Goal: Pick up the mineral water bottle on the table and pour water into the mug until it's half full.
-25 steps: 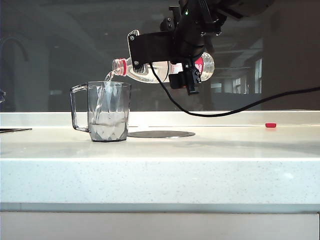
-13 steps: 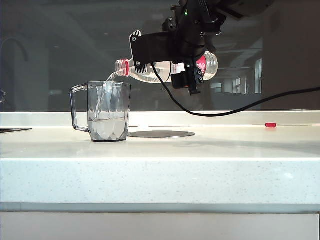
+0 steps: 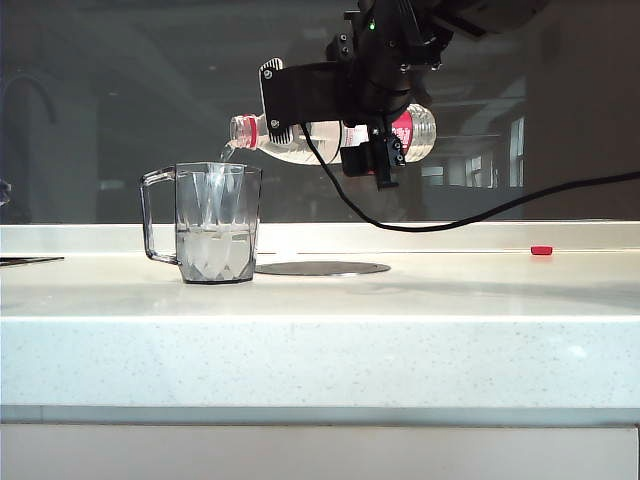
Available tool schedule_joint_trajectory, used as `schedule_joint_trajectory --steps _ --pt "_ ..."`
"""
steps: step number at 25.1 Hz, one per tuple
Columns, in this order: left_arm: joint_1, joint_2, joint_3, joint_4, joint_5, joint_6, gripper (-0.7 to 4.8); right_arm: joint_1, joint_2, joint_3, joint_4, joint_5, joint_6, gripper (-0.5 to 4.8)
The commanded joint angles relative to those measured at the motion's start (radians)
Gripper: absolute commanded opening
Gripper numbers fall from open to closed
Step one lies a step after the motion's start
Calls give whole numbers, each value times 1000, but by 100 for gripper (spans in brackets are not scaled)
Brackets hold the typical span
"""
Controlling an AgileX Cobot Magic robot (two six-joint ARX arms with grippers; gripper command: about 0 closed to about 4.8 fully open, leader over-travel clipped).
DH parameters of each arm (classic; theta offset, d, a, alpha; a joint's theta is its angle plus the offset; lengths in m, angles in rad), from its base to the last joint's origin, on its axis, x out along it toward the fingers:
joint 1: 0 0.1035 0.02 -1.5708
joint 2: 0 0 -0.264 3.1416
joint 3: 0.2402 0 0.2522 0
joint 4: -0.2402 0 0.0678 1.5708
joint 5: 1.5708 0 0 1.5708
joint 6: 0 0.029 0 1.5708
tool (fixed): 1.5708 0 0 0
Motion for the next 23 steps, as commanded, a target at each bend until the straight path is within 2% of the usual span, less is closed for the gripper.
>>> schedule_joint_trajectory --steps 1,11,17,23 --pt "0 1 3 8 3 4 -4 1 -10 10 4 5 14 340" --pt "0 1 3 8 3 4 -5 4 -11 8 -18 27 97 339" --pt "0 1 3 9 -5 5 -5 17 -12 8 -109 56 212 322" --pt "0 0 3 13 -72 32 -5 38 -12 8 -114 71 378 306"
